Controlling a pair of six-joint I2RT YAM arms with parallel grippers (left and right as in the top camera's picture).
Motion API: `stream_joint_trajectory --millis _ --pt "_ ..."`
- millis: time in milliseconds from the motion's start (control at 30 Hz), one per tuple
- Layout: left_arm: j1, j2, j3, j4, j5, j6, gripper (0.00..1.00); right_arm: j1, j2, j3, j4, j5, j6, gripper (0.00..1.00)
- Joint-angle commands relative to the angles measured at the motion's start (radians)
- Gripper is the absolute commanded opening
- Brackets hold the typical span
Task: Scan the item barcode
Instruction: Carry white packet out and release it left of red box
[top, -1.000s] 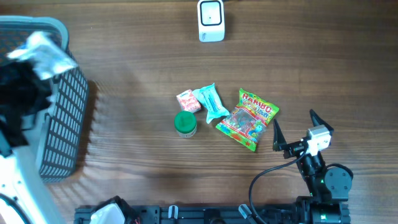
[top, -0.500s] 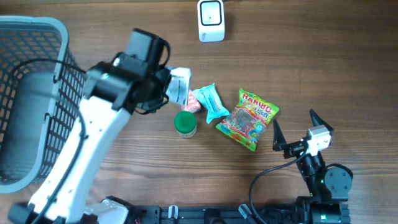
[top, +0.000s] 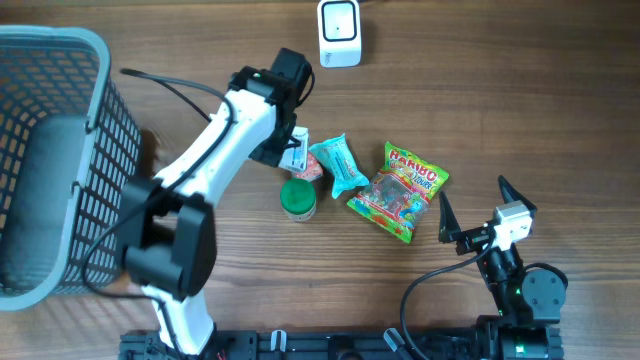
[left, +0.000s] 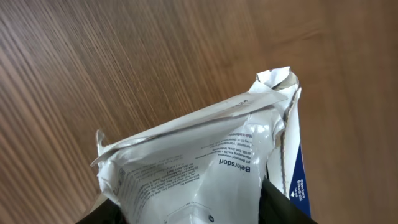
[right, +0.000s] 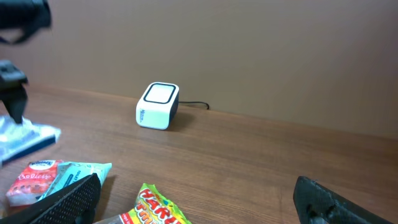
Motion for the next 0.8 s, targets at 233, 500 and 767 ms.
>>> stream_joint_trajectory --millis 233,500,767 --pt "-0.013 0.077 0.001 -0.007 0.066 0.11 0.68 0.004 -0.006 -0.001 0.001 0.006 0.014 1.0" --pt "0.027 -0.249 0.003 0.014 0.067 0.762 0.04 0.004 -0.006 -0.001 0.001 0.006 0.014 1.0" --pt "0.028 -0.476 0.003 0.003 0.451 1.226 0.04 0.004 -0.006 -0.001 0.001 0.006 0.014 1.0"
